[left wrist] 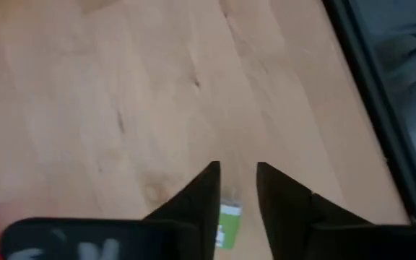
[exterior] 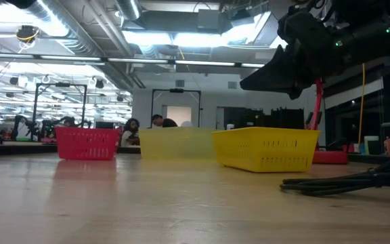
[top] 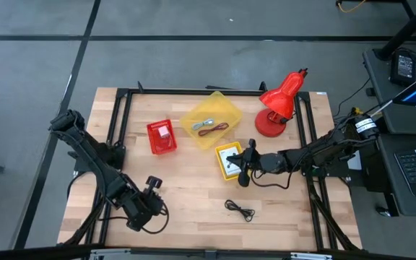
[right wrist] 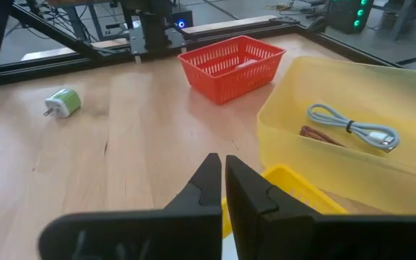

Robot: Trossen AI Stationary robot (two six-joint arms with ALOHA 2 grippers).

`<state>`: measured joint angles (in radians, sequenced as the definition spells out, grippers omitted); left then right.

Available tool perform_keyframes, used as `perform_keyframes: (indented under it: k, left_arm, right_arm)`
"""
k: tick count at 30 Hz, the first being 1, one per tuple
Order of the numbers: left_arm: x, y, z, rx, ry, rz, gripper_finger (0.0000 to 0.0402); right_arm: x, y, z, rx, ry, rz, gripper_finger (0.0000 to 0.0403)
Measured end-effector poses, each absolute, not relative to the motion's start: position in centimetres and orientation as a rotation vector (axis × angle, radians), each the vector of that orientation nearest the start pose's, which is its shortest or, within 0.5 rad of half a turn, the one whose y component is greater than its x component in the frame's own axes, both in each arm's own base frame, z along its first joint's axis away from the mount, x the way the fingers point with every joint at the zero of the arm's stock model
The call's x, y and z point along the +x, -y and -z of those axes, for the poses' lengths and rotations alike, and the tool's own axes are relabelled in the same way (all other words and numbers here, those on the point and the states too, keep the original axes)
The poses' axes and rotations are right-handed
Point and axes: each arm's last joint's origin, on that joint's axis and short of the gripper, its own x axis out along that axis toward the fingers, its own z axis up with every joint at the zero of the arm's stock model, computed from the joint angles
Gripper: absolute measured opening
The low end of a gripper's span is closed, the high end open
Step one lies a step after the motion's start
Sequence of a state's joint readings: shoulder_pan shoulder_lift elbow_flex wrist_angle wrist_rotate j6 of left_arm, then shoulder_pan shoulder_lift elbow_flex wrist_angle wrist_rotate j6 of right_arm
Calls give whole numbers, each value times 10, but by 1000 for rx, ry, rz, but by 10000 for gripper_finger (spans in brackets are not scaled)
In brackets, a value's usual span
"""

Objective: Pick and place items into bin
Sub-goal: Put the green charger adapter into the red bin

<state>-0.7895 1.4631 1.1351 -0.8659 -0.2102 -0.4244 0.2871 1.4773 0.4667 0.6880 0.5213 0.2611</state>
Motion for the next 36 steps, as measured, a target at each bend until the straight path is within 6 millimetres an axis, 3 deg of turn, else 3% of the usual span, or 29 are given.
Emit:
perform_keyframes:
  k: [8,14,28,36]
  left_arm:
    - [199,191,-246,255,-1190,217,162]
    - [204,196,-231,285,-1241,193,196]
    - [209,205,-189,340,-1463,152,205]
    - [203,212,-182,375,-1480,150,205]
  right_arm:
    - [257,-61,-160,126,-274,270,5]
    - [257,-61,-159,123,-283,271,5]
    - [257,-61,-159,142,-281,274,5]
    - [257,-61,-159,144,-281,274,5]
